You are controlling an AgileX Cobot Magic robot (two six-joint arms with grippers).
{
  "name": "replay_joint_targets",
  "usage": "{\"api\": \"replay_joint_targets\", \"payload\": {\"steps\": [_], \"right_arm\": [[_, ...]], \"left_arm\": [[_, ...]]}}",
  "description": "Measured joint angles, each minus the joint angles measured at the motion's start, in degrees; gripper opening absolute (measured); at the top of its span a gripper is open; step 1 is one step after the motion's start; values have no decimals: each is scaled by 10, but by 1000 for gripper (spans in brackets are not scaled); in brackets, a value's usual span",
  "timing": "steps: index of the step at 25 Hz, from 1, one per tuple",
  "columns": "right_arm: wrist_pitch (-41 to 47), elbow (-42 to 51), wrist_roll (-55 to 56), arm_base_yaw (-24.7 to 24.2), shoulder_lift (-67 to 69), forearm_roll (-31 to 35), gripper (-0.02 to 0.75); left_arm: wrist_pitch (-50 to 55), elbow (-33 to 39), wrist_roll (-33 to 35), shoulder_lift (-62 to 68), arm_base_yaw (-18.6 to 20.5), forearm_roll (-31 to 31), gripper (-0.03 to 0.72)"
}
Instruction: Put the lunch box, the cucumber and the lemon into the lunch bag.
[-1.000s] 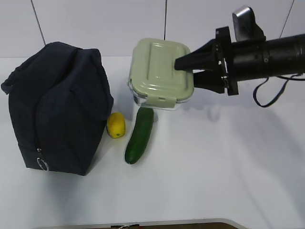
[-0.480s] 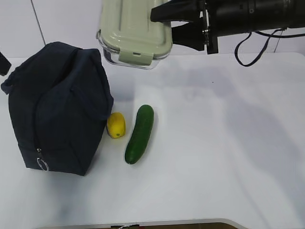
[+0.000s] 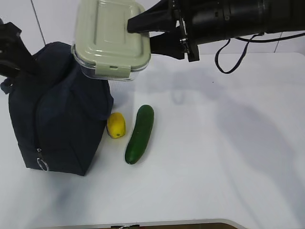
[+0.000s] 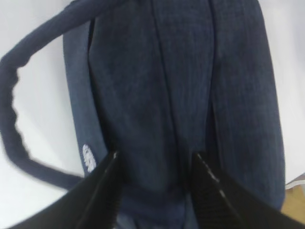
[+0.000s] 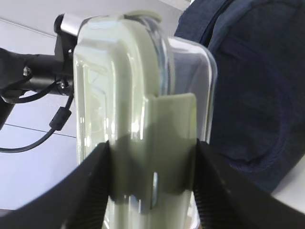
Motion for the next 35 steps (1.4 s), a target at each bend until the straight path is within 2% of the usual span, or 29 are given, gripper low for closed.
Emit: {"api": "replay_joint_targets", "payload": {"steps": [6,9,12,14,18,24,31,35], "right_arm": [[-32,0,1,23,0,1,396],[-35,0,1,29,0,1,396],[-36,0,1,32,0,1,396],[-37,0,1,32,1,1,396],[-35,0,1,32,1,21,396],[-38,0,2,33,2,34,396],[-75,0,24,34,8,-22,396],[-84,0,30,37,31,-24,396]], "left_arm": [[-10,-11,21,43,-19,-11,320],[-10,-11,22,47,-19,-11,192],[1,-15,22,47,-19,-9,27],[27,-30,22,47,-20,-8,-3],[84,-76,23,47,-20,-35,-9],[91,-134,23,35,-20,-101,-11],[95,-143,23,1,-20,-148,-11],[95,-143,23,-5,-34,-161,-12]]}}
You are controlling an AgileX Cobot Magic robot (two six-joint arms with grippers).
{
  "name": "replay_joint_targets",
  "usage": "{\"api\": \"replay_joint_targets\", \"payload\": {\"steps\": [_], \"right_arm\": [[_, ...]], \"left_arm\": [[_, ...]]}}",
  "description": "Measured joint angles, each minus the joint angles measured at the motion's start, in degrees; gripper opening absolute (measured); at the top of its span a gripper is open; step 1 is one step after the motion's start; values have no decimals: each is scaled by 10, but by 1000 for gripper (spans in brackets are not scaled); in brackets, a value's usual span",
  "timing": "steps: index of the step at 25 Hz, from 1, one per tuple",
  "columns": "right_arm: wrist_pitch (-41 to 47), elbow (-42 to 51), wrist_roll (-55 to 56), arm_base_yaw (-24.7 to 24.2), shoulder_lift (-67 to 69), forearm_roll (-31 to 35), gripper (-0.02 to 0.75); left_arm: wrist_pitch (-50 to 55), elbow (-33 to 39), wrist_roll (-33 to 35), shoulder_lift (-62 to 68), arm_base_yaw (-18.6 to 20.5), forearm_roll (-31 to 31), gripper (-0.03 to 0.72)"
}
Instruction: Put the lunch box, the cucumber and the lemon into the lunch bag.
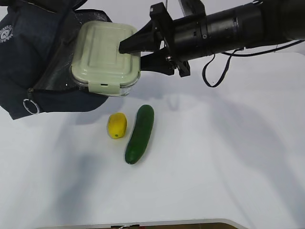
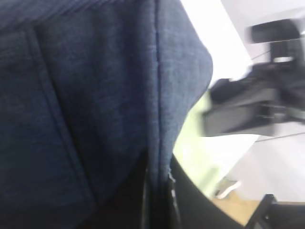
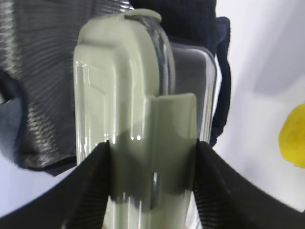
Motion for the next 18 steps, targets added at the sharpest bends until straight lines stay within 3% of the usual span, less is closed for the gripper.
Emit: {"api": "replay_joint_targets", "payload": {"steps": [7,18], "right_arm": [[2,-42,0,30,41,27,396],[-19,-95,0,44,90,31,396]], "left_arm": [[1,0,0,7,-45,-4,-12],[-3,-4,0,62,-45,-12,-12]]}}
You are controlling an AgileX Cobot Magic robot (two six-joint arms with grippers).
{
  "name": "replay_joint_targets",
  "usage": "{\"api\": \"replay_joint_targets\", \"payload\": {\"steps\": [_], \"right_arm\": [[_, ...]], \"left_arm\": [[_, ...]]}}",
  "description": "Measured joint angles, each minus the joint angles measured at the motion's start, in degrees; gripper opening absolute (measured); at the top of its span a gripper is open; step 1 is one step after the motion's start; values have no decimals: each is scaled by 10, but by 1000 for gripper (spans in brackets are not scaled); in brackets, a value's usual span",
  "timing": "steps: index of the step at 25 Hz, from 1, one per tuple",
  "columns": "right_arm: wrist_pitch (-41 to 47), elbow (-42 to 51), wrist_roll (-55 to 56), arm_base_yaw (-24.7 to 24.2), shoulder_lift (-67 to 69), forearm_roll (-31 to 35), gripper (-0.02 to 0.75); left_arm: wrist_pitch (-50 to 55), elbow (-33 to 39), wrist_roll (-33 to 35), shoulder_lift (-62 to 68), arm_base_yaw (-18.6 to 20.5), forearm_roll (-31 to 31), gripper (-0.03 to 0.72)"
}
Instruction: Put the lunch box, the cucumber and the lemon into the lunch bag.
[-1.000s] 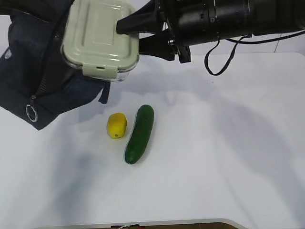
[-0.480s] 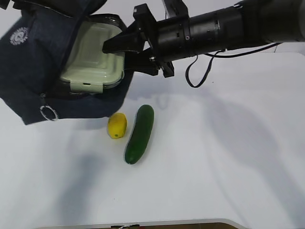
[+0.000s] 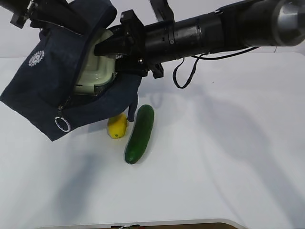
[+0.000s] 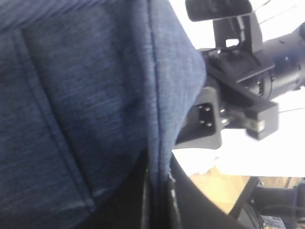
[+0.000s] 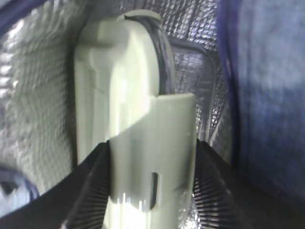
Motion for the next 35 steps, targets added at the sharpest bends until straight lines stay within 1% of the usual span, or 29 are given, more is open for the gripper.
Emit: {"api": "replay_joint_targets", "payload": {"steps": [5,11,14,20,31,35], "right_arm": [[-11,-30,0,1,42,15,396],[-31,-51,0,4,76,33,396],[-38,-54,0,9,95,50,396],[-56,-58,0,28,116,61,396],[-67,-62,0,29,134,67,396],[-72,-62,0,29,134,66,398]], "left_arm": [[-6,0,0,21,2,2,-13],[-7,0,0,51,26,2,-13],[-11,0,2,61,31,2,-13],[-11,0,9,82,32,3,-13],[-12,0,27,94,36,6,-13],[-13,0,29,94,39,16,-13]]}}
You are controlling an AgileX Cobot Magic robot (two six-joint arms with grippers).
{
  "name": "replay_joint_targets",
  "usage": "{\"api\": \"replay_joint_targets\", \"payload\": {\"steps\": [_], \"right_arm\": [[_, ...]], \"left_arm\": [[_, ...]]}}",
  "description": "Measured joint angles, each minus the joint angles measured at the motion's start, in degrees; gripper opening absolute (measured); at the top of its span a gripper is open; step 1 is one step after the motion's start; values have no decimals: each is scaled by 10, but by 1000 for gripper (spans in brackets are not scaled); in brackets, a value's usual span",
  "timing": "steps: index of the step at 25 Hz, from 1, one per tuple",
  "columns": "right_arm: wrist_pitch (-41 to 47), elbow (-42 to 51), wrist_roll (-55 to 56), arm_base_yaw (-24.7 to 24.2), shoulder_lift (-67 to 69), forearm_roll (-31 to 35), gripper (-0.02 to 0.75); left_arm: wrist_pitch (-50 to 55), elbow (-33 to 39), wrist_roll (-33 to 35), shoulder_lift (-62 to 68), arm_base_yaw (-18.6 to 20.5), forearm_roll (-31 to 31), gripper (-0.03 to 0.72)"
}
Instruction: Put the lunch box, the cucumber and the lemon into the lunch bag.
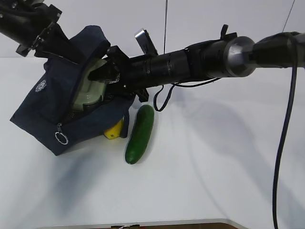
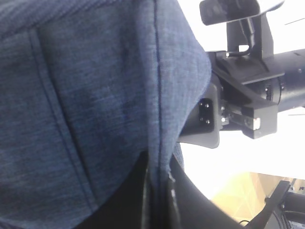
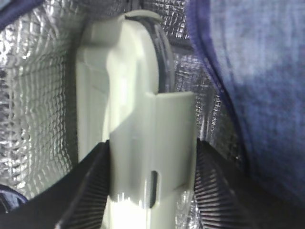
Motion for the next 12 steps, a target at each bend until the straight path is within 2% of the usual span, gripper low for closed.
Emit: {"api": "replay_joint_targets", "payload": {"steps": [12], "right_arm": [[0,-1,0,0,0,-4,421]], "left_arm": [[2,0,0,0,0,7,-13]]}}
